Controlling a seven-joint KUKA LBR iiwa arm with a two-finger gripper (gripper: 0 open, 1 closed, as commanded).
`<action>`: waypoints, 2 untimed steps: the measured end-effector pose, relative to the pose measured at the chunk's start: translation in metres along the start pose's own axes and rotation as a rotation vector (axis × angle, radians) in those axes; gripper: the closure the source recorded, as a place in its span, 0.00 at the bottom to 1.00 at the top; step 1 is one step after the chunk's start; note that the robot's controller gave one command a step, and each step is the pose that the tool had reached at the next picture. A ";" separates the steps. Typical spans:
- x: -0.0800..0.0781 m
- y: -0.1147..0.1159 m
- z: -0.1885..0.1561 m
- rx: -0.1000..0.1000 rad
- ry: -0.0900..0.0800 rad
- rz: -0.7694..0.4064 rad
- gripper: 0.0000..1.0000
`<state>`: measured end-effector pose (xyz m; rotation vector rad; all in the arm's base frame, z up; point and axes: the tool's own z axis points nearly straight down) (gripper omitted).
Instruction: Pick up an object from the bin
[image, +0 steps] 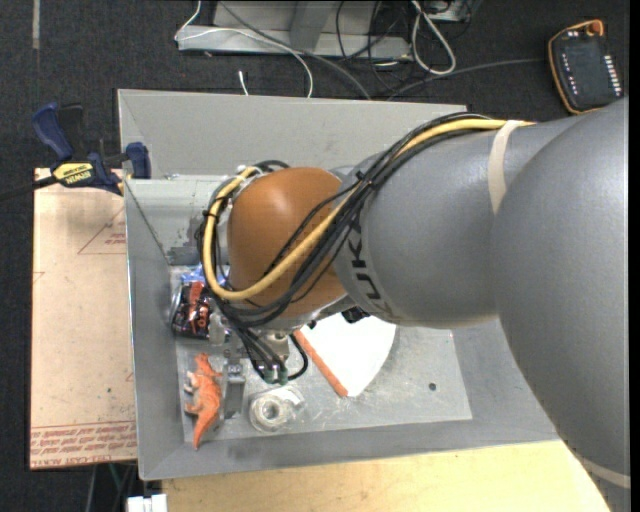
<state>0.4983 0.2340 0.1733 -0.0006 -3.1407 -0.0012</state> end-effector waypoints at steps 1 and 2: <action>-0.086 -0.051 0.095 -0.008 -0.014 -0.058 0.00; -0.120 -0.026 0.099 -0.008 -0.012 -0.129 0.00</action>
Offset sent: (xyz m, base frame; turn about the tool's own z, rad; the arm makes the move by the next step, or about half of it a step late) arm 0.1181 -0.0270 -0.1033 -0.1319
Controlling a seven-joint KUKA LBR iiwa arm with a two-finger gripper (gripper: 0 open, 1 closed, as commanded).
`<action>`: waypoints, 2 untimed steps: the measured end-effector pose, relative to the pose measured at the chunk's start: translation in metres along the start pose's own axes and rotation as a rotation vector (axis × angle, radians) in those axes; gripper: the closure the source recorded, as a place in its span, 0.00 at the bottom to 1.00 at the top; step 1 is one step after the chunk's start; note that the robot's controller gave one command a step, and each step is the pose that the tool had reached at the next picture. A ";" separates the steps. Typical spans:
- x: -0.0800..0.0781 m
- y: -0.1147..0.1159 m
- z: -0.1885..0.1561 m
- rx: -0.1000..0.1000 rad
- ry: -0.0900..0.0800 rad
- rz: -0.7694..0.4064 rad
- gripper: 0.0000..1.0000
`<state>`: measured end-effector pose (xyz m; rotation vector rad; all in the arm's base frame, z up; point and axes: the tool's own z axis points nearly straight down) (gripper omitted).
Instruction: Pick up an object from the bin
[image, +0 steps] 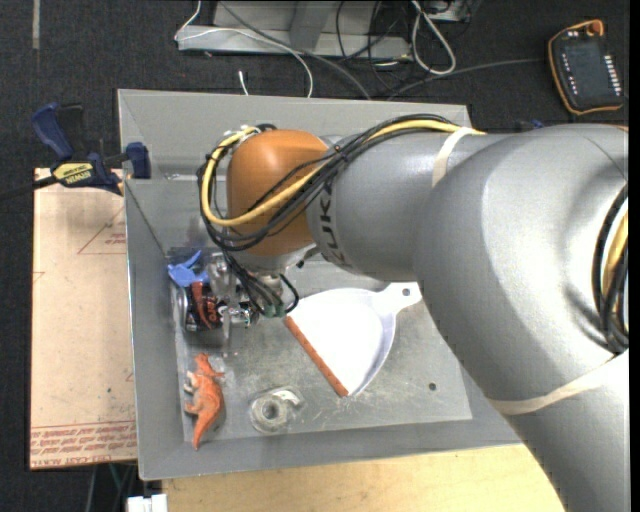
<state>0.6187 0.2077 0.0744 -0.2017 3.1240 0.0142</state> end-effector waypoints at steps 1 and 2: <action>0.030 -0.016 -0.008 -0.005 -0.011 0.063 0.00; 0.003 -0.001 -0.003 -0.005 -0.011 0.011 0.00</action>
Offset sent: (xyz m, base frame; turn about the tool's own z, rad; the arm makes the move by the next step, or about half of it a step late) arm -0.0048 -0.0029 0.0012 0.0093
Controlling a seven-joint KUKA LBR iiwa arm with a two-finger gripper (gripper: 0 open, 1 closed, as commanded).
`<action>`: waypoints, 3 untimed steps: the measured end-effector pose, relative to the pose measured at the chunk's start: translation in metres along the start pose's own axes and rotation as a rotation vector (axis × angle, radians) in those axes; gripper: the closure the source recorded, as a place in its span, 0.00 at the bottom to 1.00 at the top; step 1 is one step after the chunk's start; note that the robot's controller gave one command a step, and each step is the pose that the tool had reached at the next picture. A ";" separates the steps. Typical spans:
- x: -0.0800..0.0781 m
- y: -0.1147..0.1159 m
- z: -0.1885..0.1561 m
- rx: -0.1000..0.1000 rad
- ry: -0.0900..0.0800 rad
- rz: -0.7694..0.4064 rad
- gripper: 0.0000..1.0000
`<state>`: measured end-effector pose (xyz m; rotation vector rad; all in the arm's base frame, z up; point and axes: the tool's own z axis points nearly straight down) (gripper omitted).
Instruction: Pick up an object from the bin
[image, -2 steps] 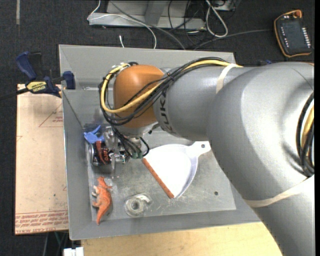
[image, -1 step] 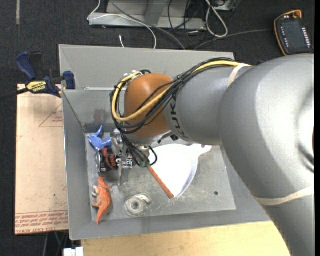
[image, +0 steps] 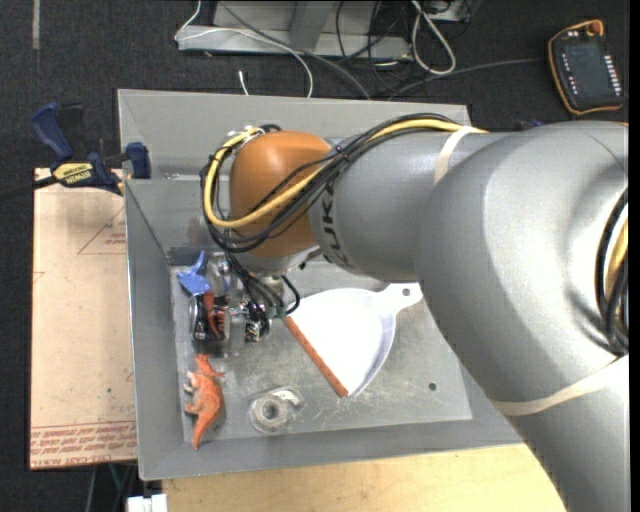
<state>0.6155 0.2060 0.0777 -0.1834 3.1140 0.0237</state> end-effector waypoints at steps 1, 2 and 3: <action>0.022 -0.025 0.000 -0.006 -0.012 0.052 1.00; 0.022 -0.025 0.000 -0.006 -0.012 0.052 1.00; 0.023 -0.024 -0.010 -0.006 -0.010 0.052 1.00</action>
Offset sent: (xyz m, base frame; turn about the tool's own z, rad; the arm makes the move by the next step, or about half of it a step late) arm 0.0000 0.0000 0.0000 0.0000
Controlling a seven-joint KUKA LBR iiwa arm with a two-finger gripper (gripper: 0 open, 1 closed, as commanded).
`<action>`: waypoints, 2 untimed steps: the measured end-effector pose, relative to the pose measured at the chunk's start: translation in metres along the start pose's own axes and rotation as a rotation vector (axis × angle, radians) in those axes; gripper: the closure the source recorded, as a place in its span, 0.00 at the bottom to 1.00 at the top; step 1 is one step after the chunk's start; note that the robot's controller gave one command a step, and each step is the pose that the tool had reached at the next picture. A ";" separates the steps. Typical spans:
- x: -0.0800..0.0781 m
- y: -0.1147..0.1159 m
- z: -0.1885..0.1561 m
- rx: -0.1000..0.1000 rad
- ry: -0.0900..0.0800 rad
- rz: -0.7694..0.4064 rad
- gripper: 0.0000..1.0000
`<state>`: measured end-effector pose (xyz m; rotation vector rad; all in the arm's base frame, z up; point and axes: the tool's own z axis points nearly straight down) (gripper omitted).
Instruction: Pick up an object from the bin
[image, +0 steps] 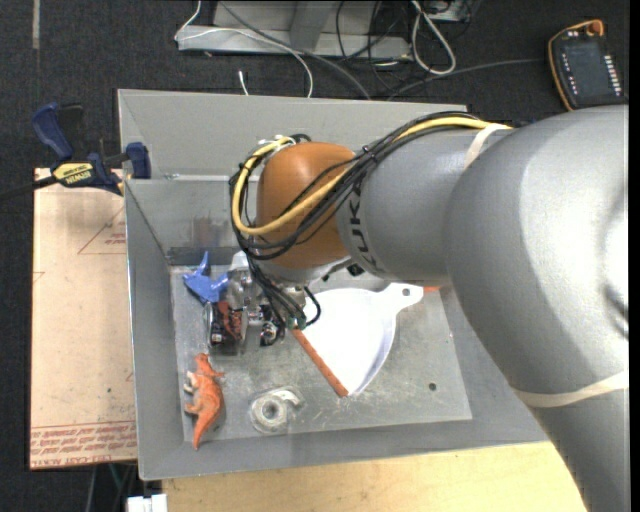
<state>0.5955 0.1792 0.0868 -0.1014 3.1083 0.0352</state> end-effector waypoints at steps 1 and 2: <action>-0.002 0.001 -0.013 -0.003 -0.005 0.001 1.00; -0.001 0.001 -0.056 -0.001 0.002 0.001 1.00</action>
Offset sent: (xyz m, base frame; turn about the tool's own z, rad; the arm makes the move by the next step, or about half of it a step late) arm 0.0013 0.0004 0.1036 0.0006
